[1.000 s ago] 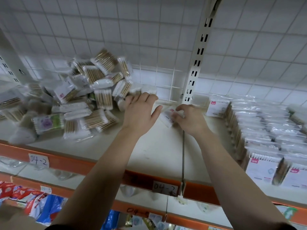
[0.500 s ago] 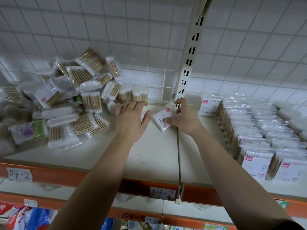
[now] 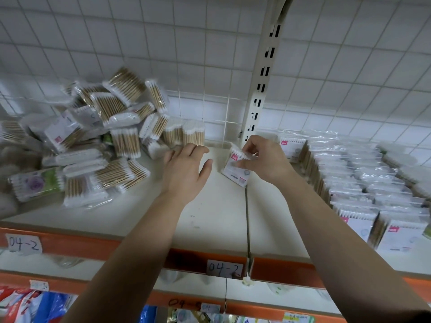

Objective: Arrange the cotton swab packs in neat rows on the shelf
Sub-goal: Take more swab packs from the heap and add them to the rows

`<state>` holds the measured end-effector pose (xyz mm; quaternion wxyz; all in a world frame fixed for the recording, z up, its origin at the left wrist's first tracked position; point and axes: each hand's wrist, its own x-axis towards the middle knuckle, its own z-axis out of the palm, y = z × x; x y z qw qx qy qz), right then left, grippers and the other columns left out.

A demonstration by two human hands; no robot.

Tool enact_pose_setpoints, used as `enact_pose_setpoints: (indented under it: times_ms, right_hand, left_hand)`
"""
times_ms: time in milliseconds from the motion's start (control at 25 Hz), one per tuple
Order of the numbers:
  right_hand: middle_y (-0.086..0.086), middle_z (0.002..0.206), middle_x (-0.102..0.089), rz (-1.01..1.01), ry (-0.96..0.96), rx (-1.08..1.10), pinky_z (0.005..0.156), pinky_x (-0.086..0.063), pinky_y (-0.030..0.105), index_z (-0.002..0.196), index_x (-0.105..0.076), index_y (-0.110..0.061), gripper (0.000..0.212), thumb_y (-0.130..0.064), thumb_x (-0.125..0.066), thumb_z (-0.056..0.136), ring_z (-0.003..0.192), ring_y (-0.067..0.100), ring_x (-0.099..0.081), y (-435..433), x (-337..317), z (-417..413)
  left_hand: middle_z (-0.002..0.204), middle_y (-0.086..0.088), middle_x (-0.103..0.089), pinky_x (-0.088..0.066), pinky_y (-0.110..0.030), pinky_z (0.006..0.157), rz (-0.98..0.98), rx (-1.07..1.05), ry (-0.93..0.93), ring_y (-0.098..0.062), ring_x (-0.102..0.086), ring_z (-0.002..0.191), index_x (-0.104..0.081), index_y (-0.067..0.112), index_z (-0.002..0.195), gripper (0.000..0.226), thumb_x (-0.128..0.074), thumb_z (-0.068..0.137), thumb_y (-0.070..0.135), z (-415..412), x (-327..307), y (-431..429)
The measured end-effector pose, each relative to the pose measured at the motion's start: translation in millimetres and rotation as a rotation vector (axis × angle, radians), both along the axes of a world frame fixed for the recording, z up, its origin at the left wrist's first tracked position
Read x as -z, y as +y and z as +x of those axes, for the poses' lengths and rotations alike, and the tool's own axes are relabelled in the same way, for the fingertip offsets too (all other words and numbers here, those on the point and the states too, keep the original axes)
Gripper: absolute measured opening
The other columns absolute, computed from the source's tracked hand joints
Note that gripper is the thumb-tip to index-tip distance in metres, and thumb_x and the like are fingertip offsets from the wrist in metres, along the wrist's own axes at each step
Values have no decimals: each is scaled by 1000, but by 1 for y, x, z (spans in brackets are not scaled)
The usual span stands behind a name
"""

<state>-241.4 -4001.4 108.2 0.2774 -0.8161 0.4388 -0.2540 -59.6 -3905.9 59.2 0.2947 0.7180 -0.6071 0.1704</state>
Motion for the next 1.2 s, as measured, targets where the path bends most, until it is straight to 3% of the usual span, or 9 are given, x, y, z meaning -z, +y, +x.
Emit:
enact_pose_setpoints:
  times_ms: [200,360,440,600,840,1080,1200]
  right_hand:
    - [-9,66,-47,-50,-14,9,51,-31,14,70,-49,-19,29,-20,-79,71,61,9,-41,4,2,7]
    - [-7,74,-56,-64,-45,0,56,-34,14,80,-58,-16,23,-19,-79,72,73,13,-51,9,5,23]
    - [-6,76,-58,-88,-32,-24,58,-34,20,79,-58,-18,22,-18,-79,72,76,14,-53,11,5,31]
    - [-12,71,-54,-99,-10,-17,63,-37,27,77,-55,-20,24,-20,-78,73,74,15,-52,11,3,36]
    - [-5,79,-61,-98,-19,19,62,-35,27,79,-56,-21,23,-23,-78,72,77,16,-55,15,5,32]
    - [-6,77,-60,-81,-34,32,66,-39,29,77,-54,-21,24,-21,-78,73,78,17,-56,17,5,31]
    - [-2,81,-62,-60,-22,17,58,-36,14,80,-55,-20,24,-20,-78,74,74,19,-57,15,2,29]
  left_hand:
    - [102,-3,-64,-39,-42,88,-63,-33,-14,-29,-60,92,-64,18,107,32,-46,86,36,14,-20,15]
    - [103,-6,-62,-50,-44,82,-104,-54,79,-30,-59,93,-62,14,107,30,-48,86,30,43,-33,25]
    - [107,-10,-59,-51,-42,79,-156,-53,73,-31,-59,92,-61,11,109,26,-53,87,21,57,-44,22]
    - [120,-17,-51,-48,-43,86,-199,-109,-33,-35,-53,107,-56,7,119,33,-55,86,10,84,-77,1]
    - [129,-13,-48,-32,-49,100,19,-195,-296,-38,-42,116,-60,15,118,47,-61,71,9,108,-104,-29]
    - [116,-10,-51,-28,-47,95,77,-212,-301,-34,-47,108,-67,21,111,38,-74,74,21,116,-115,-34]
    - [110,-10,-53,-30,-45,89,-15,-154,-287,-34,-48,104,-68,18,102,33,-73,75,36,111,-121,-33]
